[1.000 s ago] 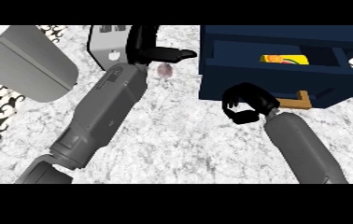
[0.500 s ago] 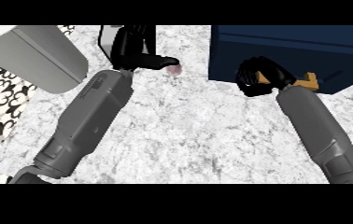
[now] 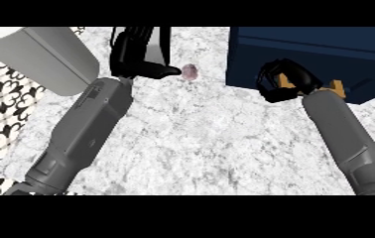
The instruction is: Pick up the cup, place it into the drawer and close the drawer
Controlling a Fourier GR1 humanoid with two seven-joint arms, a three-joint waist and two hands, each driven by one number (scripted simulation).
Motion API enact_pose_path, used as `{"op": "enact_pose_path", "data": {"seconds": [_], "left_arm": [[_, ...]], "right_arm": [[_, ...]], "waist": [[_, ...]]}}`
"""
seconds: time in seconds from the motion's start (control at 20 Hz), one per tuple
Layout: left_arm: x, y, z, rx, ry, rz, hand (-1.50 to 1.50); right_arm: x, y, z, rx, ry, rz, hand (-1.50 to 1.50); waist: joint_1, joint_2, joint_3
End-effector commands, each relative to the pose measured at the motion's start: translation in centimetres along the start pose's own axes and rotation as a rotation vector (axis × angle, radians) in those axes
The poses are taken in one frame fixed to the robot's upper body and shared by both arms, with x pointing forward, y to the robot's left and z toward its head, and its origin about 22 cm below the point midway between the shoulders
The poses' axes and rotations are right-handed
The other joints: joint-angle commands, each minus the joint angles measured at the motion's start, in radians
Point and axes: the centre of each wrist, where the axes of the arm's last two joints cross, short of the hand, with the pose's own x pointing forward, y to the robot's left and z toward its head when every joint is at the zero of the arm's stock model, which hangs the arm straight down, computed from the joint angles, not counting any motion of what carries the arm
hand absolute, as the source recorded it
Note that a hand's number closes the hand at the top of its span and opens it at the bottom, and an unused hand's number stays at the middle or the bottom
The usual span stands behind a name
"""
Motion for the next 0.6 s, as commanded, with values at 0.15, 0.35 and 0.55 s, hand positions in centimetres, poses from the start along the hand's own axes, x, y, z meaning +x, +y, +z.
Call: {"op": "enact_pose_path", "data": {"seconds": [0.15, 0.35, 0.55], "left_arm": [[-0.2, 0.5, 0.7, -0.013, 0.018, 0.024, -1.5], [-0.1, 0.8, 0.8, -0.033, 0.019, 0.033, -1.5], [-0.2, 0.7, 1.1, -0.037, 0.02, 0.04, -1.5]], "right_arm": [[5.2, -8.6, -0.4, -0.231, -0.017, 0.093, 1.5], [5.0, -9.7, 0.6, -0.223, -0.034, 0.055, 1.5], [4.8, -10.0, 1.1, -0.214, -0.03, 0.05, 1.5]], "waist": [[0.053, 0.022, -0.01], [0.058, 0.021, -0.01], [0.057, 0.021, -0.01]]}}
